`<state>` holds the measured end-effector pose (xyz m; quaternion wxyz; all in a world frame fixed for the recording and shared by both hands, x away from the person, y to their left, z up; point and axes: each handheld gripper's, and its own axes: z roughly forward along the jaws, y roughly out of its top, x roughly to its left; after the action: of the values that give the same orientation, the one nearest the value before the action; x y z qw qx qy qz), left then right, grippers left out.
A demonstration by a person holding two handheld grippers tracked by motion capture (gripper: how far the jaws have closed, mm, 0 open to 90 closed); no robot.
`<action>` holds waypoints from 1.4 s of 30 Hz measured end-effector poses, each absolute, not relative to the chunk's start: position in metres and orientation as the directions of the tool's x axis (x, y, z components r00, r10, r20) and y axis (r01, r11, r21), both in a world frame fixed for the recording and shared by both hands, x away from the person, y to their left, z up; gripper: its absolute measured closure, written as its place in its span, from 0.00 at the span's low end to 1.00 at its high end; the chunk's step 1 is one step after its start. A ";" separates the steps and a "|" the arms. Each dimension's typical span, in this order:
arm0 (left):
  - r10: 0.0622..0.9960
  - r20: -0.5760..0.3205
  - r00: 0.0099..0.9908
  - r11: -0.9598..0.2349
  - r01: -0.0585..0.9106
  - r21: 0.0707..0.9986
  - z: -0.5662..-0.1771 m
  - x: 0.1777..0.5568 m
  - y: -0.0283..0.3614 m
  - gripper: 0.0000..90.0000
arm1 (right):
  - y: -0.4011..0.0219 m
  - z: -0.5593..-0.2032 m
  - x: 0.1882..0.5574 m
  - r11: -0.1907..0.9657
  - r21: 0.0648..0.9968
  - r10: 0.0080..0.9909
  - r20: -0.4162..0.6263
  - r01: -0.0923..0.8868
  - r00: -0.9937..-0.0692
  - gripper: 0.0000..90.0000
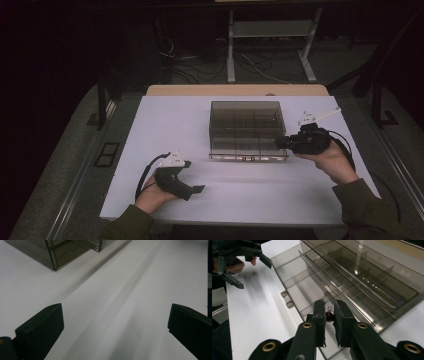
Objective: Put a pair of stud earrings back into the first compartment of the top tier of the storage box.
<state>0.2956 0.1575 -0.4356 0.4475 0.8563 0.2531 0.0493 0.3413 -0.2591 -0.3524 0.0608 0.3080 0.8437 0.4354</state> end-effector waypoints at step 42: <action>0.478 -0.146 0.866 -0.463 0.389 0.796 -0.435 0.295 0.158 0.00 | -0.158 -0.357 0.356 0.522 0.757 0.448 0.151 0.394 -0.881 0.87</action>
<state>0.2952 0.1578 -0.4350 0.4518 0.8538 0.2537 0.0491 0.3559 -0.1583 -0.3566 0.0312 0.2415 0.8717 0.4253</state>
